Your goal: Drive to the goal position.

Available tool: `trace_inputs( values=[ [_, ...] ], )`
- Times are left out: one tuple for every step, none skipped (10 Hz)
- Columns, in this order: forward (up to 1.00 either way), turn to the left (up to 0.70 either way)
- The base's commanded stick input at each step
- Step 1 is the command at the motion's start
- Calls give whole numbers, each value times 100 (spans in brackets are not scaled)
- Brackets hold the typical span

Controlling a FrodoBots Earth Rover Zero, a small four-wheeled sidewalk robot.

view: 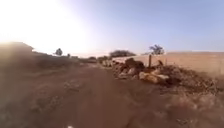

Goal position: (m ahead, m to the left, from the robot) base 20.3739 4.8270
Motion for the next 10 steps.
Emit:
trace_inputs(
  values=[
    [70, 0],
    [70, 0],
    [70, 0],
    [70, 0],
    [70, 0],
    [70, 0],
    [70, 0],
    [70, 0],
    [70, 0],
    [70, 0]
  ],
)
